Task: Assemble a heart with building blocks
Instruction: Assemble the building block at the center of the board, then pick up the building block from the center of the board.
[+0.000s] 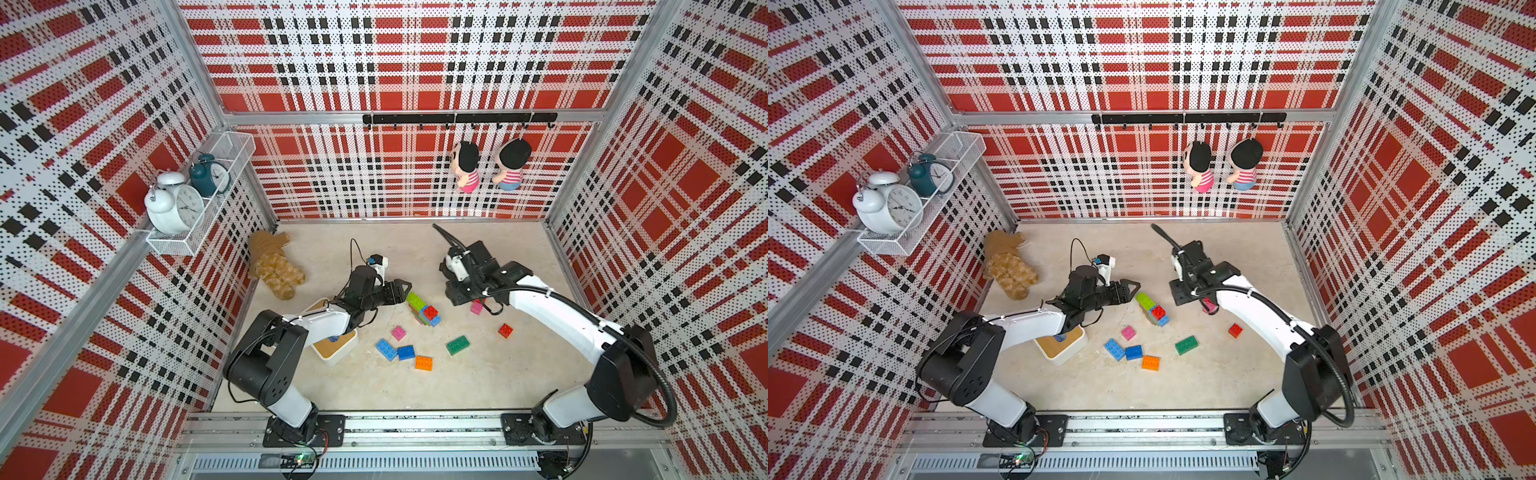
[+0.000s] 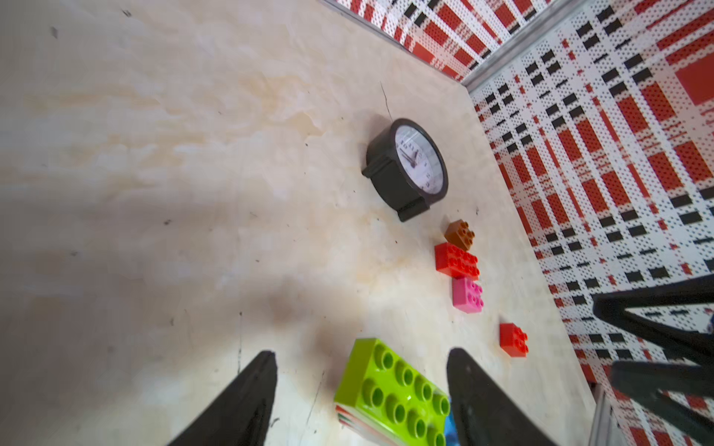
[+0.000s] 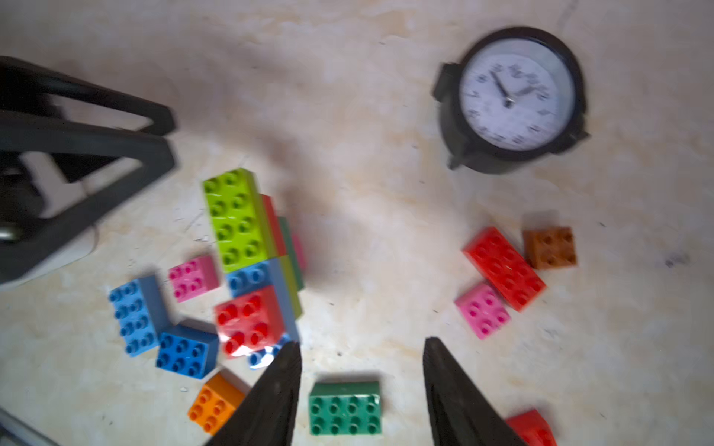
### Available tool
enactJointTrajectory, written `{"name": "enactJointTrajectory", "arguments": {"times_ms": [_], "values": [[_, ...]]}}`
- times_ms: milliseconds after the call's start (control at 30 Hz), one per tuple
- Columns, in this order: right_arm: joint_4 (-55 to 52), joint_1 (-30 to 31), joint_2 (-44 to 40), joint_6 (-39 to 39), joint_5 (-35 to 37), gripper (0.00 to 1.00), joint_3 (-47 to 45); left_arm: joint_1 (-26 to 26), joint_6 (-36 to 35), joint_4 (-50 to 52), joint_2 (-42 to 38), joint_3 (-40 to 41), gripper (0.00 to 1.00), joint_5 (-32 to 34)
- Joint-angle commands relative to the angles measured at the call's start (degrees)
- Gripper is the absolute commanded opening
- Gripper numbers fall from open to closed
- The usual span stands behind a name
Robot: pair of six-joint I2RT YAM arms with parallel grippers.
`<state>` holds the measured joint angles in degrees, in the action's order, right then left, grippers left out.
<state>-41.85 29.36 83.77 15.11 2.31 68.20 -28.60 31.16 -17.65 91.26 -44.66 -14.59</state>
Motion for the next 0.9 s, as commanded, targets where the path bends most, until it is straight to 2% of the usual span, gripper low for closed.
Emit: {"name": "enactJointTrajectory", "arguments": {"times_ms": [0, 133, 200, 433, 567, 867], "values": [[2.81, -5.47, -4.29, 3.12, 1.61, 0.50, -5.61, -2.84, -5.76, 6.46, -2.24, -4.51, 0.73, 7.89], [2.44, -12.42, -6.09, 5.78, -1.77, 0.51, -10.20, -6.26, -8.32, 8.40, -1.72, -7.64, 0.73, 9.59], [1.37, -14.06, -5.04, 9.19, -0.36, 0.48, -10.66, -8.16, -9.48, 8.46, -1.25, -8.76, 0.73, 9.91], [4.39, -14.07, 1.68, 18.75, -1.30, 0.48, -10.84, -15.49, -15.65, 9.08, 2.02, -13.35, 0.73, 10.98], [4.67, -13.84, 6.26, 21.35, 0.08, 0.49, -9.55, -18.81, -18.97, 10.72, 3.60, -15.74, 0.73, 12.14], [6.40, -12.61, 12.87, 23.56, -0.14, 0.55, -6.28, -20.71, -21.14, 13.29, 5.33, -18.00, 0.72, 14.61]]}}
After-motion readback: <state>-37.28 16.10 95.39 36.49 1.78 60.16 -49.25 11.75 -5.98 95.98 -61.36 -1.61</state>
